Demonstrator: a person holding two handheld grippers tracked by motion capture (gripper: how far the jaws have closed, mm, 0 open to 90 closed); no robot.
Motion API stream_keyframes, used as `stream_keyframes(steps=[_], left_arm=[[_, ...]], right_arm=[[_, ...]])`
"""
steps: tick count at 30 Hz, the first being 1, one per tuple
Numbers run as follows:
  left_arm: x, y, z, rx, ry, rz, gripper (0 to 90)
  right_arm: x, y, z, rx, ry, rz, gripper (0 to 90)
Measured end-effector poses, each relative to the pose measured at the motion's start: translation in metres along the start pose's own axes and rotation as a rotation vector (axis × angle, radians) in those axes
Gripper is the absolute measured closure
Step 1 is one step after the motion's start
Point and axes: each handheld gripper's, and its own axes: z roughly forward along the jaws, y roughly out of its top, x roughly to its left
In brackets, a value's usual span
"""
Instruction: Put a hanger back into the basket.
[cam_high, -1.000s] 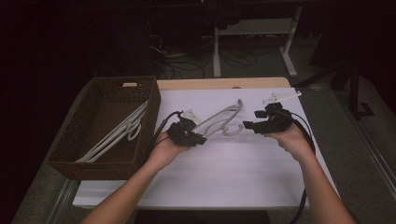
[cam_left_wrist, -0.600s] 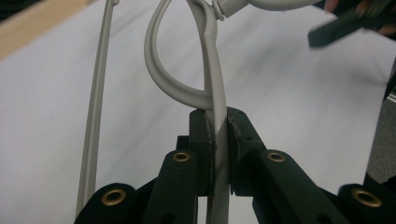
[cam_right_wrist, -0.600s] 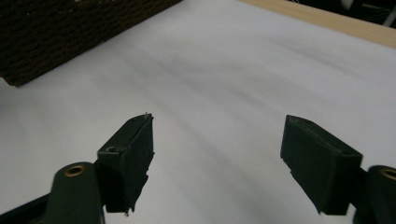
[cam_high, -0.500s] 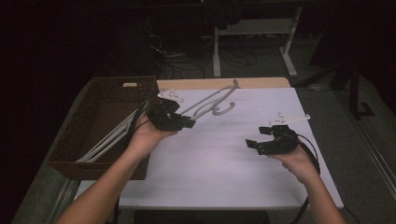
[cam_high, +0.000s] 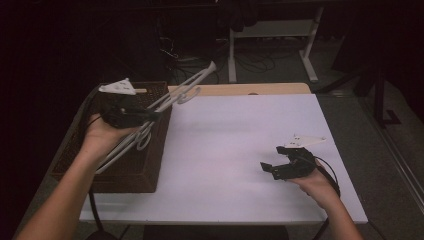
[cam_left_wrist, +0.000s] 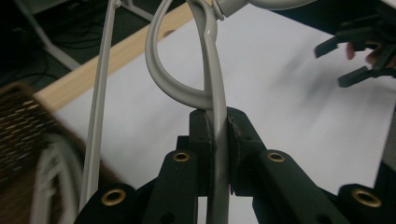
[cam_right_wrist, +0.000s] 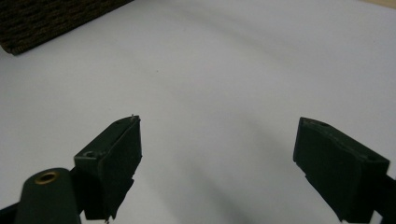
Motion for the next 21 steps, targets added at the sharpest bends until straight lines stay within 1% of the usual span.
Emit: stream_keyframes(steps=[5, 8, 12, 15, 17, 21], left_arm=[[0.024, -0.024, -0.027, -0.020, 0.029, -0.032, 82.1], [0.039, -0.043, -0.037, -0.010, 0.055, -0.057, 82.1], [0.058, -0.073, -0.045, -0.002, 0.071, -0.078, 82.1], [0.069, -0.090, -0.050, -0.002, 0.078, -0.099, 82.1], [0.075, -0.099, -0.054, -0.001, 0.079, -0.113, 82.1], [0.081, -0.110, -0.057, 0.023, 0.092, -0.119, 82.1]], right_arm=[[0.000, -0.001, 0.005, 0.015, -0.012, -0.003, 14.5], [0.001, -0.002, 0.006, 0.024, -0.015, -0.004, 14.5], [-0.001, -0.001, 0.006, 0.019, -0.020, -0.003, 13.9], [-0.002, -0.001, 0.005, 0.020, -0.026, 0.001, 13.9], [-0.003, -0.001, 0.005, 0.017, -0.030, 0.004, 13.9], [-0.004, -0.001, 0.004, 0.014, -0.036, 0.008, 13.9]])
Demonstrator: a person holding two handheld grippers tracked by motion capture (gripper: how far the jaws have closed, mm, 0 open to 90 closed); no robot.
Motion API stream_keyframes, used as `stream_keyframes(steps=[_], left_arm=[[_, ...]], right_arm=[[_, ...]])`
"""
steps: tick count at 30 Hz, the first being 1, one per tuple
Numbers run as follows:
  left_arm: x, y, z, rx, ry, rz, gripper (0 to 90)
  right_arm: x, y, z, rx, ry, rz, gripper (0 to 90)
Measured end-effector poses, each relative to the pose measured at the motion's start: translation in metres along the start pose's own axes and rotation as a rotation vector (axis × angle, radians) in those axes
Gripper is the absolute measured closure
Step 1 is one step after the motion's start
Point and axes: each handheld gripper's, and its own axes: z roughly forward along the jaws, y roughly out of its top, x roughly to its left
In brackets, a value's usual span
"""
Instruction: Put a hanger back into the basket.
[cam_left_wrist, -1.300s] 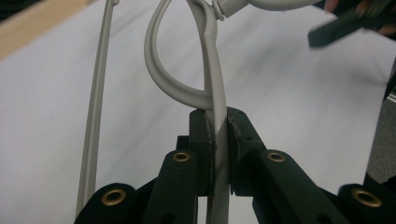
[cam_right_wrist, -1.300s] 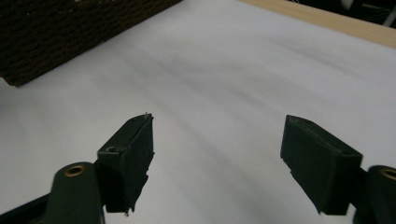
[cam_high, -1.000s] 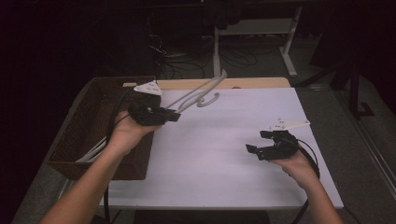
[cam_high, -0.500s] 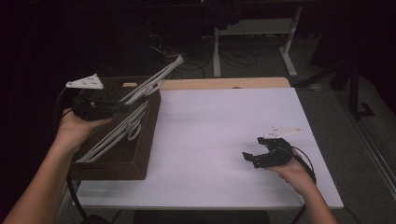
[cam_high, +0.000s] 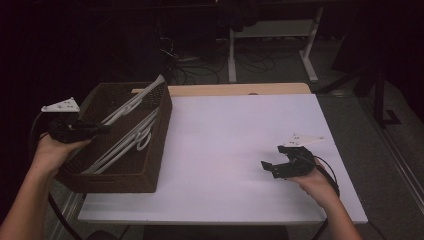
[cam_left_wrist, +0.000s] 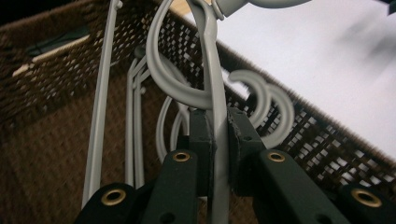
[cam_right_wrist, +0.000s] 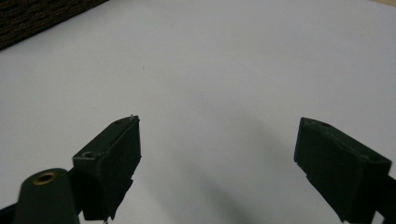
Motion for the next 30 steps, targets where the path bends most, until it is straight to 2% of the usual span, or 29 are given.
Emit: stream_keyframes(steps=[6, 11, 19, 23, 26, 30], left_arm=[[0.003, -0.009, -0.001, -0.008, -0.016, -0.013, 82.1], [0.001, -0.012, -0.001, 0.007, -0.024, 0.005, 82.1], [0.001, -0.017, 0.002, 0.003, -0.046, -0.017, 82.0], [0.002, -0.021, 0.005, 0.031, -0.051, -0.036, 82.0], [0.004, -0.024, 0.009, 0.074, -0.049, -0.050, 82.0], [0.004, -0.028, 0.017, 0.089, -0.018, -0.053, 81.5]], right_arm=[[-0.002, 0.000, -0.001, -0.002, -0.006, 0.001, 13.9], [-0.002, -0.001, -0.001, 0.000, -0.010, 0.006, 13.9], [-0.003, -0.001, -0.001, 0.000, -0.011, 0.008, 14.0], [-0.004, -0.001, -0.001, -0.001, -0.012, 0.006, 13.9], [-0.004, -0.001, -0.001, 0.000, -0.015, 0.010, 13.9], [-0.004, -0.001, 0.000, 0.002, -0.015, 0.006, 14.0]])
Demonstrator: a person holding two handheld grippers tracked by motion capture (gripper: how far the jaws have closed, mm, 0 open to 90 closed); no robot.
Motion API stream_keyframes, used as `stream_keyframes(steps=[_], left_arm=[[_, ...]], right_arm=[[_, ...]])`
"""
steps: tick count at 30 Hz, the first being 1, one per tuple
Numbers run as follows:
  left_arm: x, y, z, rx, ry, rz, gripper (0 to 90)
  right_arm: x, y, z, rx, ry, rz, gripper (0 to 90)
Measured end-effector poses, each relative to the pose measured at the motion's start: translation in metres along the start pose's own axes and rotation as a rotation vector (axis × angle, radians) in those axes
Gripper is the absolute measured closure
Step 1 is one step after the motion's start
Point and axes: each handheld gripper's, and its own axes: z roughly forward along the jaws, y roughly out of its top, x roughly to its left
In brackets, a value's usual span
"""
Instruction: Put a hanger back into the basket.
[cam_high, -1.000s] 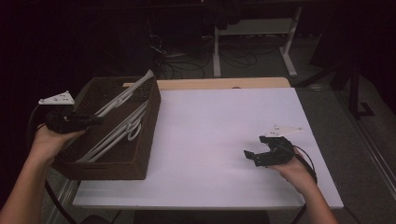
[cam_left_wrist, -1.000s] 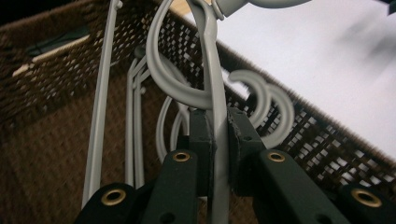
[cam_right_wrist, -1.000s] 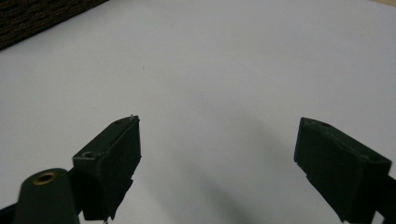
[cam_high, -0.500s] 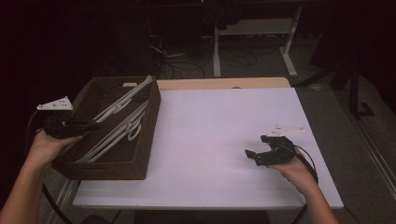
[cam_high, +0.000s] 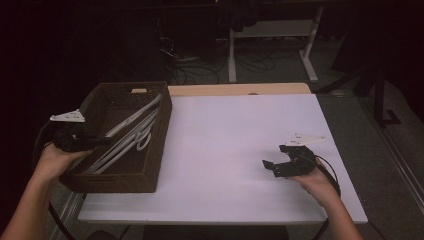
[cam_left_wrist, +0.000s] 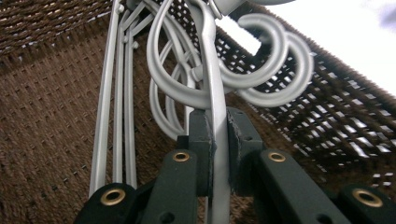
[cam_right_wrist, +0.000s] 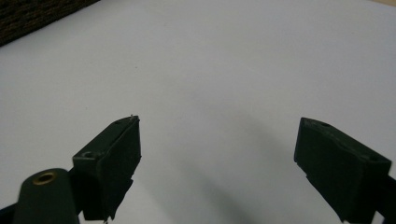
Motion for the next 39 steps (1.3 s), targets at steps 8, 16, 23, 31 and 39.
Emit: stream_keyframes(steps=[8, 16, 23, 31, 39], left_arm=[[0.002, 0.001, -0.004, -0.102, 0.066, -0.015, 46.7], [-0.023, 0.015, -0.004, -0.199, -0.014, 0.015, 27.7], [-0.057, 0.030, 0.014, -0.243, -0.122, 0.060, 19.6], [-0.088, 0.040, 0.033, -0.234, -0.178, 0.099, 12.1], [-0.103, 0.039, 0.045, -0.224, -0.190, 0.106, 2.9]], right_arm=[[0.000, 0.002, -0.002, -0.007, 0.002, -0.006, 13.9], [0.008, 0.015, -0.012, -0.034, 0.026, -0.031, 13.6], [0.020, 0.033, -0.027, -0.063, 0.071, -0.067, 12.8], [0.025, 0.047, -0.040, -0.111, 0.093, -0.090, 12.7], [0.025, 0.056, -0.050, -0.144, 0.093, -0.105, 12.7]])
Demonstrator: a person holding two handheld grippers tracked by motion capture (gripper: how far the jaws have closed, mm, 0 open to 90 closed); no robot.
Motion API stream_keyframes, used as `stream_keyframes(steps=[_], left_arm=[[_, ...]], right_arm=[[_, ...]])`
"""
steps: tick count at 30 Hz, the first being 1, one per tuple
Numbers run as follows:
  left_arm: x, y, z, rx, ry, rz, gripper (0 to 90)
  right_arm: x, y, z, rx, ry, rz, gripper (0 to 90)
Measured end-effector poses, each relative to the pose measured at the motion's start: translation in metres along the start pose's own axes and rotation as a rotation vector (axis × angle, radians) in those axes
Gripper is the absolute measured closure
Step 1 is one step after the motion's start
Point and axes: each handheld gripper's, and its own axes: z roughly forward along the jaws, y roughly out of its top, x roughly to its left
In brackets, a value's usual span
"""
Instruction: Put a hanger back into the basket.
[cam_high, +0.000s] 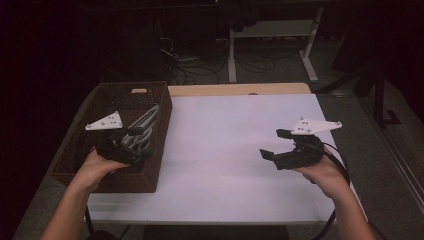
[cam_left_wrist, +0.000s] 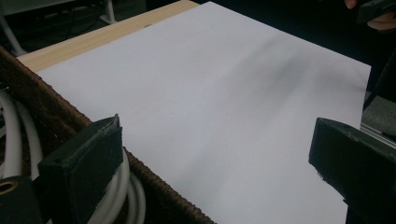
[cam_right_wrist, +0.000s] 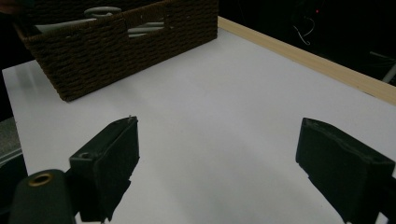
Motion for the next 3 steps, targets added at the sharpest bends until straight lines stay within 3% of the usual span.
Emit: stream_keyframes(steps=[3], left_arm=[[-0.0014, -0.0017, 0.0028, -0.001, -0.007, 0.001, 2.9]], right_arm=[[-0.0003, 0.0004, -0.0003, -0.001, -0.001, -0.002, 12.7]])
